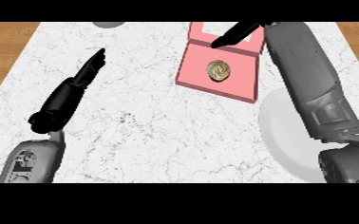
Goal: Pick the cupcake from the plate and place it in the cardboard box
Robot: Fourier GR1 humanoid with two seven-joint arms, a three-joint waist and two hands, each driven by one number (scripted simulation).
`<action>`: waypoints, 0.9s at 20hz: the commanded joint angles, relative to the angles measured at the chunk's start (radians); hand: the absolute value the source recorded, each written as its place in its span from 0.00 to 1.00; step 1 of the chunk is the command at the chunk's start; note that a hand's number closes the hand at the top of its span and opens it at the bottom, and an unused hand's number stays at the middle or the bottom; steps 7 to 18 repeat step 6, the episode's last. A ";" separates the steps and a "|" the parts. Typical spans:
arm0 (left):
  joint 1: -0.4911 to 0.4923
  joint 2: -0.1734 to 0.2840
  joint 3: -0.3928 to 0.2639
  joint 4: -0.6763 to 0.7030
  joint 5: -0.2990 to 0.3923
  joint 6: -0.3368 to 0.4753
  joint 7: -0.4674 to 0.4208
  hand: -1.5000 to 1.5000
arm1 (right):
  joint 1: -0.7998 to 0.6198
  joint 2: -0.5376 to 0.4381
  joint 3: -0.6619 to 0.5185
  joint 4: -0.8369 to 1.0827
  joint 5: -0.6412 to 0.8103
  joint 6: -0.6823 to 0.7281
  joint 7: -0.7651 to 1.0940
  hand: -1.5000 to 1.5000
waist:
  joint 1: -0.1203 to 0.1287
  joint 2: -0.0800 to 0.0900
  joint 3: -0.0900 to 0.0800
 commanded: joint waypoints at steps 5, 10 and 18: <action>0.006 -0.006 -0.003 -0.034 0.005 -0.006 0.025 0.50 | 0.007 -0.096 -0.201 0.119 -0.165 -0.023 0.013 0.00 | 0.012 0.002 -0.001; -0.036 0.002 0.000 0.009 -0.009 -0.006 0.002 0.50 | -0.022 -0.100 -0.207 0.141 -0.160 -0.061 0.004 0.00 | 0.017 0.008 -0.001; -0.036 0.002 0.000 0.009 -0.009 -0.006 0.002 0.50 | -0.022 -0.100 -0.207 0.141 -0.160 -0.061 0.004 0.00 | 0.017 0.008 -0.001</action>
